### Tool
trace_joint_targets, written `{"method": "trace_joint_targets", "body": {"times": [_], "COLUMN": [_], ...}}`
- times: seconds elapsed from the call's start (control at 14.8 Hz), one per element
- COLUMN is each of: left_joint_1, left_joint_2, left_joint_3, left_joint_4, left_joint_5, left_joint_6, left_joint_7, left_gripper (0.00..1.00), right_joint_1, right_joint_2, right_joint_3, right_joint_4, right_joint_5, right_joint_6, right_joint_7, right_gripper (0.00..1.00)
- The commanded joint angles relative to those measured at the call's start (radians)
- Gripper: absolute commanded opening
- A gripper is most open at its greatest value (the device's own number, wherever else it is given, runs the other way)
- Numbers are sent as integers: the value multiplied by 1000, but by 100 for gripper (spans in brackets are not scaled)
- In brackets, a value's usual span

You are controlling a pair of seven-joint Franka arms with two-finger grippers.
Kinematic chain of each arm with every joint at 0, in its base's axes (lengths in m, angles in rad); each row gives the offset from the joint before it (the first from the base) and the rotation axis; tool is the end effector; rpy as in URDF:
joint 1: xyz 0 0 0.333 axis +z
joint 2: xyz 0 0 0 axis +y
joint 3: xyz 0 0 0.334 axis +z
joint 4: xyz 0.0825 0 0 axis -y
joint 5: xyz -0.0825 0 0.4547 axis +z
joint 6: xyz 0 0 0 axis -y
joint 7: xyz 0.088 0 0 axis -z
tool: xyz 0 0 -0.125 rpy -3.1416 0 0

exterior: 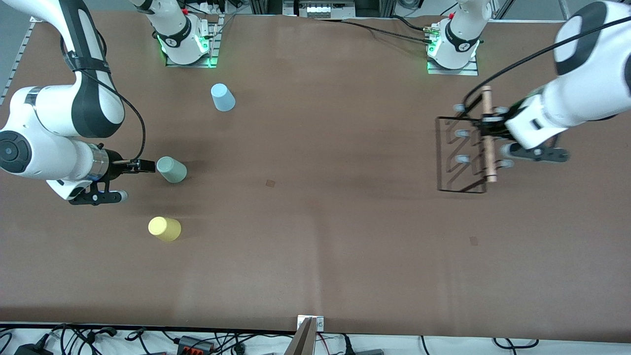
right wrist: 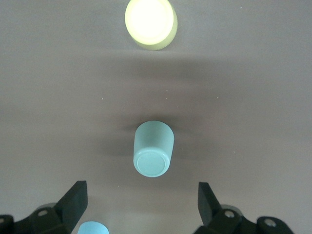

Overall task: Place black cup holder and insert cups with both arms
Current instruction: 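Carry the rack toward the table middle while the right gripper approaches the teal cup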

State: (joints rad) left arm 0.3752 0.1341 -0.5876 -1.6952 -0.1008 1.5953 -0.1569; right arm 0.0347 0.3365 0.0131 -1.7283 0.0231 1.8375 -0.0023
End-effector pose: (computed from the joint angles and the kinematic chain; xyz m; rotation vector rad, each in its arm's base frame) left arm 0.6266 -0.1331 0.4899 2.9867 -0.0688 -0.3610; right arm 0.6843 0.0345 0.3365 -3.1001 -0.0639 0.3547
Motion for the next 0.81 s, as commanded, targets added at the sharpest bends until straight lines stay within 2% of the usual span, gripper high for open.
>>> {"method": "trace_joint_targets", "body": {"times": [0.0,0.14,0.27,0.47,0.74], "left_joint_1": [-96,-203,-286,-395,-475], "left_joint_2": [142,196,223,294,351], "left_joint_3": [-47,-47,-46,-44,-38], "left_joint_4": [149,173,177,170,169], "left_joint_5": [-13,-14,-8,0,4], "left_joint_6": [-37,-11,76,178,275], "left_joint_7": [-203,-286,-363,-472,-530], "left_gripper": [1,1,1,1,1], "right_joint_1": [5,5,7,28,50], "right_joint_2": [-95,-128,-137,-131,-102], "right_joint_3": [1,1,1,2,1], "right_joint_4": [-181,-284,-355,-393,-402], "right_joint_5": [-9,-9,-9,-9,-12], "right_joint_6": [144,254,319,356,391], "right_joint_7": [22,25,25,80,90], "right_gripper": [100,100,100,100,100]}}
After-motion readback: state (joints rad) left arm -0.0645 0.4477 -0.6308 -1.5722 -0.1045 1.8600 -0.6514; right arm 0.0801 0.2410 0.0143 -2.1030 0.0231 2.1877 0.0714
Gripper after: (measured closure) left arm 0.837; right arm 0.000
